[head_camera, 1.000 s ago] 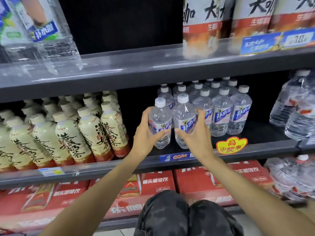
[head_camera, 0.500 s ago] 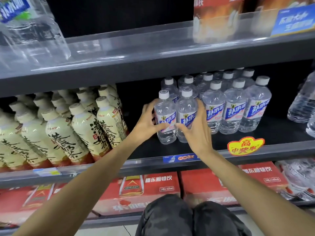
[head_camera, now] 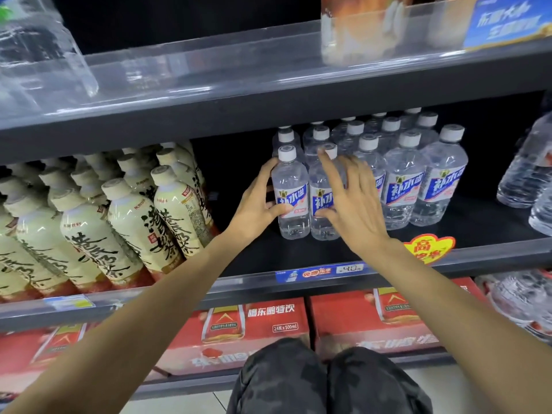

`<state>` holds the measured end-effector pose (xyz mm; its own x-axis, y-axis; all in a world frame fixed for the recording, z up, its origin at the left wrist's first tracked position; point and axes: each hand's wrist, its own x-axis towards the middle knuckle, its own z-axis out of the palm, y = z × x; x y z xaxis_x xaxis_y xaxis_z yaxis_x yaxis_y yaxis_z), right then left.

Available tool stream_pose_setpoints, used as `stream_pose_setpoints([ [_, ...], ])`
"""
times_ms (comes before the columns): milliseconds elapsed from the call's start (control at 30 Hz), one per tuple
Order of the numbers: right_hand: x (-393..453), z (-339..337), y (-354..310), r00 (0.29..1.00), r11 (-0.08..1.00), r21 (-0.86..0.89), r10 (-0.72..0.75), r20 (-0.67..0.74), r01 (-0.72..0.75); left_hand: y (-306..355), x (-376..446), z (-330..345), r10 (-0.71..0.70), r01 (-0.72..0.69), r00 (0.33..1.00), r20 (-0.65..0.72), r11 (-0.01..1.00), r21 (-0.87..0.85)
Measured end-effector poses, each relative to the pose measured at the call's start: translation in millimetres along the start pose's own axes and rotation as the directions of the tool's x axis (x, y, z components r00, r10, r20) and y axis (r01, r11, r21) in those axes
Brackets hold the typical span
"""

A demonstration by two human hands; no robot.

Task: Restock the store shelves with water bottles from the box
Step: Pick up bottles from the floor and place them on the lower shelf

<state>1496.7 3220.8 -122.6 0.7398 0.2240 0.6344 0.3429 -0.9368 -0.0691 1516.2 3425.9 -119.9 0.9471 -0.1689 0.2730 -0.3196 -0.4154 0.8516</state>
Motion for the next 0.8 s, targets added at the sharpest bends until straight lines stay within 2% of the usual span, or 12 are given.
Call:
stream_pose_setpoints([
  [133,6,-3,8,0.999,0.994,-0.093,-0.049,0.020,0.051,-1,3,8,0.012,-0.009,0.997,-0.073,0.999,0.051],
  [333,9,0,10,0.998,0.994,-0.098,-0.042,0.047,0.046,-2,1,18,0.032,-0.011,0.990,-0.141,0.989,0.149],
  [500,6,-1,7,0.997,0.995,-0.102,-0.013,0.071,0.020,2,-11,25,0.074,-0.013,0.980,-0.187,0.951,0.308],
  [600,-3,-6,2,0.997,0.997,-0.070,0.022,0.070,-0.017,9,-23,23,0.070,-0.006,0.986,-0.150,0.921,0.389],
  [700,-21,-13,-6,0.998,0.997,0.050,0.057,-0.014,-0.057,17,-42,14,0.079,-0.032,0.994,-0.078,0.878,0.478],
  [800,-37,-20,-23,0.998,0.985,0.164,-0.057,-0.017,0.059,22,-70,0,0.065,-0.048,0.998,-0.010,0.828,0.558],
])
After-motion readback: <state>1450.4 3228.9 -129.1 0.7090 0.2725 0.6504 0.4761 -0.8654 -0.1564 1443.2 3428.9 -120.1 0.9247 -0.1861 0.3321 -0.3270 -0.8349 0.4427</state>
